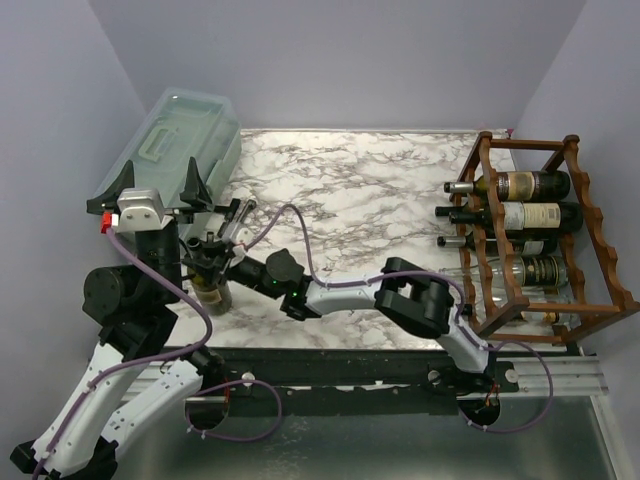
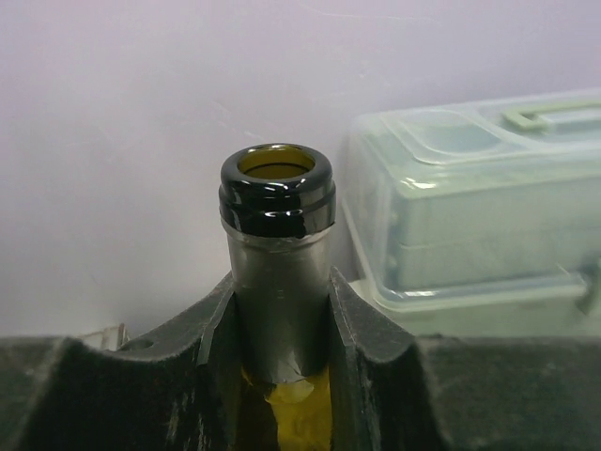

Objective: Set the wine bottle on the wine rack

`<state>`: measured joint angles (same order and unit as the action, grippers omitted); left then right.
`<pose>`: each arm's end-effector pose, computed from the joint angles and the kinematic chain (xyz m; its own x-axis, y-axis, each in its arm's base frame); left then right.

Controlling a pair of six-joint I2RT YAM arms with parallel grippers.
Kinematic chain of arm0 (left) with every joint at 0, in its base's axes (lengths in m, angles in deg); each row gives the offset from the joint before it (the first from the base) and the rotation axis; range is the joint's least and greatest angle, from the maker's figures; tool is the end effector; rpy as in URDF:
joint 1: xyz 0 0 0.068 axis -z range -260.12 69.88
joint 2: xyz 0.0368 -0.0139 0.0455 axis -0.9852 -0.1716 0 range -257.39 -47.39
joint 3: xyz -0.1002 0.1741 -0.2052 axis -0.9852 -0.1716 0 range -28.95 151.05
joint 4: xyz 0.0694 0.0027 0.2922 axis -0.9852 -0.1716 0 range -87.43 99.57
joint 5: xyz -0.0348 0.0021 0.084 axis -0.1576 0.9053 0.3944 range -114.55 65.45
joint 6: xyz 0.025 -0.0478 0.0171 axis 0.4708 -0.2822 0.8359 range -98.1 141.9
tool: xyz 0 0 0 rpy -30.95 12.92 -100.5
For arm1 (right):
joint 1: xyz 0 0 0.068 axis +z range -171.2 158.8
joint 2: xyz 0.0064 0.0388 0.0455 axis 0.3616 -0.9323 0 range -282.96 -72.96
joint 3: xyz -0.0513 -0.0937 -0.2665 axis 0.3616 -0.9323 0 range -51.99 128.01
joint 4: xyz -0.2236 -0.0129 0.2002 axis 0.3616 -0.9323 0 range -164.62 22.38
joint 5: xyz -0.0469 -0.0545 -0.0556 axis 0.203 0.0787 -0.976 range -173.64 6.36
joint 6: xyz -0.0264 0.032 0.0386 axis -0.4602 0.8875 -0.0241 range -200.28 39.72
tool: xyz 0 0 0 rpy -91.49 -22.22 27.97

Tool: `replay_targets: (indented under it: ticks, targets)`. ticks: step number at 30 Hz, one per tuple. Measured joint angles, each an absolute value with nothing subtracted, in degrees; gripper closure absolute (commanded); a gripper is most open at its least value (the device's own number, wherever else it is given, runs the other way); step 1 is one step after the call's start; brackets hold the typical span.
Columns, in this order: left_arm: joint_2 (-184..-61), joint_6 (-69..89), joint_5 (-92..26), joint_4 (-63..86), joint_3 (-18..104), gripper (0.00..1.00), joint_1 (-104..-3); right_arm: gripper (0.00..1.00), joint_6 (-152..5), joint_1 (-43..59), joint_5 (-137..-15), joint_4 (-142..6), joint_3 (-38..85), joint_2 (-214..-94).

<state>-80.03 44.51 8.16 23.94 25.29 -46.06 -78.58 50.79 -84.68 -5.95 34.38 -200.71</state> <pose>0.1080 -0.0473 0.4880 0.4910 0.0584 -0.8692 -0.0863 0.9961 0.0181 0.1712 0.5245 0.2291 0.0792 0.3393 -0.9374 -0.9483 0.3155 0.0340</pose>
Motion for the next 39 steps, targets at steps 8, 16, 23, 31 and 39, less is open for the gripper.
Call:
replay_targets:
  ticks: [8,16,23,31,39]
  targets:
    - [-80.69,44.45,9.13,25.14,24.43,0.01,-46.28,0.99,-75.17,45.76,-89.57,2.59,18.01,-191.72]
    - [-81.71,43.64,9.41,25.82,24.06,0.01,-46.3,0.99,-83.52,44.86,-99.85,5.24,5.35,-182.59]
    - [-82.72,42.39,9.41,25.8,24.04,0.01,-46.3,0.99,-94.67,45.17,-110.18,3.4,-1.62,-175.31]
    - [-83.31,41.35,9.39,25.76,24.04,0.01,-46.3,0.99,-104.88,45.06,-112.81,-17.67,-2.34,-163.4]
    - [-83.96,40.03,9.37,25.08,24.06,0.01,-46.3,1.0,-108.22,45.06,-109.38,-51.9,6.97,-157.98]
